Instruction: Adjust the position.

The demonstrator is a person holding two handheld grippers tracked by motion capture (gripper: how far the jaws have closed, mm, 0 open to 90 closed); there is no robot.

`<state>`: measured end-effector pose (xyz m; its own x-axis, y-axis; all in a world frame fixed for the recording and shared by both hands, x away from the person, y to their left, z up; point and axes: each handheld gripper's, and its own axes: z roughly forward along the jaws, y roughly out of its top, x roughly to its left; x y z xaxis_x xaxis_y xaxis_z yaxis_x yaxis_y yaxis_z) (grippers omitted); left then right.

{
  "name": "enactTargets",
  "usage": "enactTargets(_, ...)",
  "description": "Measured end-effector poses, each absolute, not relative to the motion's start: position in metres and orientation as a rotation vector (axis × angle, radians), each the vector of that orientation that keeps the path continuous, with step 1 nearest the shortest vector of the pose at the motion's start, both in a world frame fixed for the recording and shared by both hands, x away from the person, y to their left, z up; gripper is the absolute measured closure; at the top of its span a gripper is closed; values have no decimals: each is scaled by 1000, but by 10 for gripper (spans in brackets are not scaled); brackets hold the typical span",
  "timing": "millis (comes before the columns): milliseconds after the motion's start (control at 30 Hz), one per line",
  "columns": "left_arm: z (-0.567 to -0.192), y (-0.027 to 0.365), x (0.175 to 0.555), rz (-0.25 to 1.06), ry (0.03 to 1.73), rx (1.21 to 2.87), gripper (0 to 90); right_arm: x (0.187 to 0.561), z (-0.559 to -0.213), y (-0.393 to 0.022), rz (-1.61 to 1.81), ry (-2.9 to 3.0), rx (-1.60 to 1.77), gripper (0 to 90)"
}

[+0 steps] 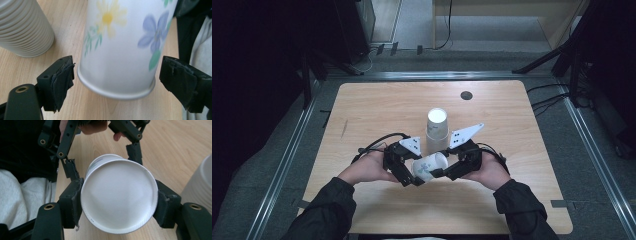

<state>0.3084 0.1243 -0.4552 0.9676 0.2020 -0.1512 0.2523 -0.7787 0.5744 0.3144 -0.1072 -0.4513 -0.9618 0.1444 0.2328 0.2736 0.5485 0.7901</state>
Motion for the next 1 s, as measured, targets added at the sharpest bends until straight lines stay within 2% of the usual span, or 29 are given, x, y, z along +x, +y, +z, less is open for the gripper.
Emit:
enactTargets(133,-456,130,306,-58,336,2452,134,315,-446,-114,-1429,-2622,-368,343)
enactTargets(567,-457,132,304,-87,363,2286,142,315,-440,-120,-1514,-2561,-373,343)
enactTargets(1000,-457,135,305,-94,367,2222,157,315,-442,-114,-1536,-2518,-377,343)
